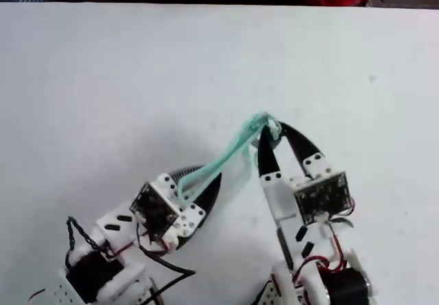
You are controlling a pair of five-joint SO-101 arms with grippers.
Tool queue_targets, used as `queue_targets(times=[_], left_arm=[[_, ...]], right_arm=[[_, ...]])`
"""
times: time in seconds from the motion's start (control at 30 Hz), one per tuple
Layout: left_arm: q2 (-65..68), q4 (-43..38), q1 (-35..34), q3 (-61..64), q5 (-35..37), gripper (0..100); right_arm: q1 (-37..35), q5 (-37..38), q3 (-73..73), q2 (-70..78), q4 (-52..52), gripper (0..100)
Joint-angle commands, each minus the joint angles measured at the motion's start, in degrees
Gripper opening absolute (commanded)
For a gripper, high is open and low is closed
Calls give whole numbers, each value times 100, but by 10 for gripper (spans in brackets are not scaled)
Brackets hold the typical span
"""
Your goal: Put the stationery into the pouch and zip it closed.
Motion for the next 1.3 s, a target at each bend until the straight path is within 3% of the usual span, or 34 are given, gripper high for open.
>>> queue_targets(times=[0.0,0.2,0.37,1.0,1.1,1.27], left_arm=[[-40,-70,92,-44,-114,22],[-40,-26,84,-35,-123,22],[-40,-26,84,-35,-114,22],[-40,-26,31,-35,-132,22],[-40,-26,-233,-35,-132,22],[-40,-18,-391,-26,-132,22]], right_arm=[[40,62,-1125,716,215,17],[-998,62,-2664,1877,1385,17],[-1974,422,-3112,2132,2141,17],[-4031,475,-3147,2325,2826,17],[-3741,976,-3525,2281,3055,18],[-1349,1626,-4993,2325,3073,18]])
